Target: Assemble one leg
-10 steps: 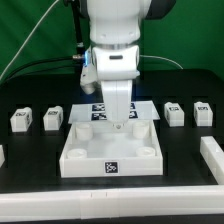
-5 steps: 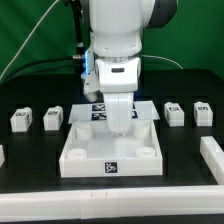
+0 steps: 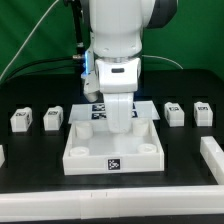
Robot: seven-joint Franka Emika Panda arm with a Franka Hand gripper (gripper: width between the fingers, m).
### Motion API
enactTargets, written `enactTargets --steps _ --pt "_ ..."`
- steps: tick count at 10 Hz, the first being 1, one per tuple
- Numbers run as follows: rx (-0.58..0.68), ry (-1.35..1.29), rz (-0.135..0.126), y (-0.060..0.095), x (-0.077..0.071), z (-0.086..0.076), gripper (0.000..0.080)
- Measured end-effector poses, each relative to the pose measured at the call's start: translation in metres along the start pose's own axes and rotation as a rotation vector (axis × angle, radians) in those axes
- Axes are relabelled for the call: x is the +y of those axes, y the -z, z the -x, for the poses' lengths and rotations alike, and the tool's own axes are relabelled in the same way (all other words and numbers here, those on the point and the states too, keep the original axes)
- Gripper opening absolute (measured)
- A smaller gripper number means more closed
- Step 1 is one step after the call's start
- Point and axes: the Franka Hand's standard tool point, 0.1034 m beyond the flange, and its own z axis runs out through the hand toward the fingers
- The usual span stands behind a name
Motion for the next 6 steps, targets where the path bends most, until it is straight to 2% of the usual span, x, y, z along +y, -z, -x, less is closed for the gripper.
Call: enactTargets --steps 1,6 --pt "0.001 0.0 0.009 0.0013 0.0019 0.0 0.0075" --pt "0.002 -0.001 0.019 0.0021 0.004 0.0001 0.0075"
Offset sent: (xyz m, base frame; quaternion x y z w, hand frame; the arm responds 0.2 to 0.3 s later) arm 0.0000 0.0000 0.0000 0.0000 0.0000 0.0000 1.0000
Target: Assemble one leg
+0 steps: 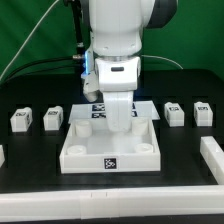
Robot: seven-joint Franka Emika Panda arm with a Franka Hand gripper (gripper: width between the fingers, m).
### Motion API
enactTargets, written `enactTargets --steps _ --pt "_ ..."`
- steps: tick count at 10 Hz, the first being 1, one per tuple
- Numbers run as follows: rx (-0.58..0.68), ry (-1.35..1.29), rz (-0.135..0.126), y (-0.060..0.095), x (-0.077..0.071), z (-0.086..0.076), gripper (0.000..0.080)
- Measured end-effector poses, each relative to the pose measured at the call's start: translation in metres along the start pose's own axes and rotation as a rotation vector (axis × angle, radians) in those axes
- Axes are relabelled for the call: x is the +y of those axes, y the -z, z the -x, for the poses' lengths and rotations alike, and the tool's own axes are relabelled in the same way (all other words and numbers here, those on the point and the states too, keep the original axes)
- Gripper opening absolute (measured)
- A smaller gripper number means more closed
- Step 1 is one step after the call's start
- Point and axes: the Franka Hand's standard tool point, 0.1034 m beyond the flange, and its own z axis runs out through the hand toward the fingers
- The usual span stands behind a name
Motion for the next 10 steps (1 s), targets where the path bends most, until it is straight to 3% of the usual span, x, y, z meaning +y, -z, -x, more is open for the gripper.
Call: enactTargets --steps 3,7,10 --pt "0.0 0.0 0.001 0.0 0.0 0.0 0.0075" --pt "0.015 0.016 0.03 0.004 0.026 -0.049 0.0075" --pt "0.029 0.022 0.048 0.008 0.051 -0.071 0.0075"
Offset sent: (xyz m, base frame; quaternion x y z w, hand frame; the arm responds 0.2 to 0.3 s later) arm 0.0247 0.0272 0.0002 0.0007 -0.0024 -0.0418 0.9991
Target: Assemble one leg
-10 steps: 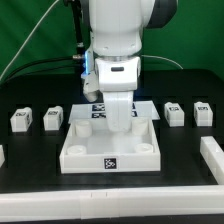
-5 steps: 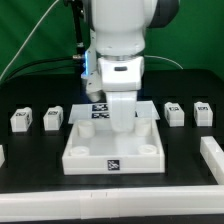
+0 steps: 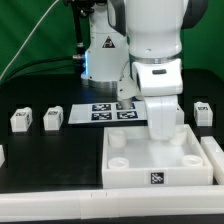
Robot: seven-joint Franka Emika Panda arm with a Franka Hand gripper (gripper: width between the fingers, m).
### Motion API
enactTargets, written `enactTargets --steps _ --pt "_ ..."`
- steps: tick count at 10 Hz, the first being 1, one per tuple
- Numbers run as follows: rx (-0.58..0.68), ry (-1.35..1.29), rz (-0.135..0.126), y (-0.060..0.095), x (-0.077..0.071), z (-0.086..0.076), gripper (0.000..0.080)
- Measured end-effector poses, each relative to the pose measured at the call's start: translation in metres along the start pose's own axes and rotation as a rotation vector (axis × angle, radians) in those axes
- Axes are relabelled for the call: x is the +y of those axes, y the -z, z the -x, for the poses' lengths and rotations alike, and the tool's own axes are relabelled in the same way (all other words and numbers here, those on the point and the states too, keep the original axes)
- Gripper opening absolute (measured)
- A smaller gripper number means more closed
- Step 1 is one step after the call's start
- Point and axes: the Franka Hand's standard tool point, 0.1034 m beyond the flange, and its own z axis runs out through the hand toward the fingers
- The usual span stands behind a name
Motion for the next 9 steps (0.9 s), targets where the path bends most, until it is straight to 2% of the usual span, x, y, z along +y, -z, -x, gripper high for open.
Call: enactTargets --steps 7,9 --pt "0.015 0.0 0.034 0.003 0.029 -0.008 0.0074" --pt "0.015 -0.005 0.032 0.002 0.028 -0.007 0.0074"
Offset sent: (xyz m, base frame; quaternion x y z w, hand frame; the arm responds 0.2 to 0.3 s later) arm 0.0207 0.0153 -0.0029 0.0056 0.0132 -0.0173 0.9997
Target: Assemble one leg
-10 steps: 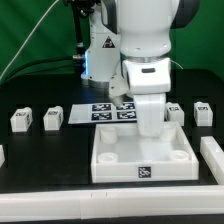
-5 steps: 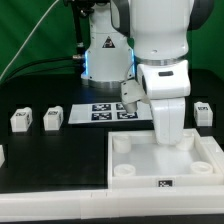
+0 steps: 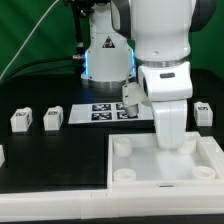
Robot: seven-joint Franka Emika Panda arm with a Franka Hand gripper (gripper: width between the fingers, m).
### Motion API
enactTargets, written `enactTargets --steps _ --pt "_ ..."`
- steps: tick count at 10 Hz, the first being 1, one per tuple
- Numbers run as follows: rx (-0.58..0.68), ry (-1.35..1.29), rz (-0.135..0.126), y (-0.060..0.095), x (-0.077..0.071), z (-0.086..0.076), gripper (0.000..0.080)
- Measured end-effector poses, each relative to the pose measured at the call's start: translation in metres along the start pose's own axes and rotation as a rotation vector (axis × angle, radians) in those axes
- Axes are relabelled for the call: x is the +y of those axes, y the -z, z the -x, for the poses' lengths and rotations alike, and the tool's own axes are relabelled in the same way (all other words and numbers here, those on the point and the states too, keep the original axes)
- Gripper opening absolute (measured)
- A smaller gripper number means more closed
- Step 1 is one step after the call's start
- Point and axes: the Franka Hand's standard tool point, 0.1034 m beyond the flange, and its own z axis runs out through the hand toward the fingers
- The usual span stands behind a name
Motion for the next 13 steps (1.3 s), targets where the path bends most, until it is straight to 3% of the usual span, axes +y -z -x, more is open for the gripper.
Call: enactTargets --steps 2,3,4,5,10,13 --pt "0.0 -0.001 0.0 0.0 0.0 0.0 0.0386" --pt "0.0 -0.002 0.0 0.0 0.0 0.0 0.0386" --pt "0.0 -0.002 0.0 0.0 0.0 0.0 0.0569" --pt "0.0 -0.002 0.0 0.0 0.0 0.001 0.0633" --pt "-0.004 -0.041 0.01 0.007 -0.003 -0.003 0.0648" --pt "-0.023 -0.09 0.052 0.045 -0.016 -0.01 0.0648"
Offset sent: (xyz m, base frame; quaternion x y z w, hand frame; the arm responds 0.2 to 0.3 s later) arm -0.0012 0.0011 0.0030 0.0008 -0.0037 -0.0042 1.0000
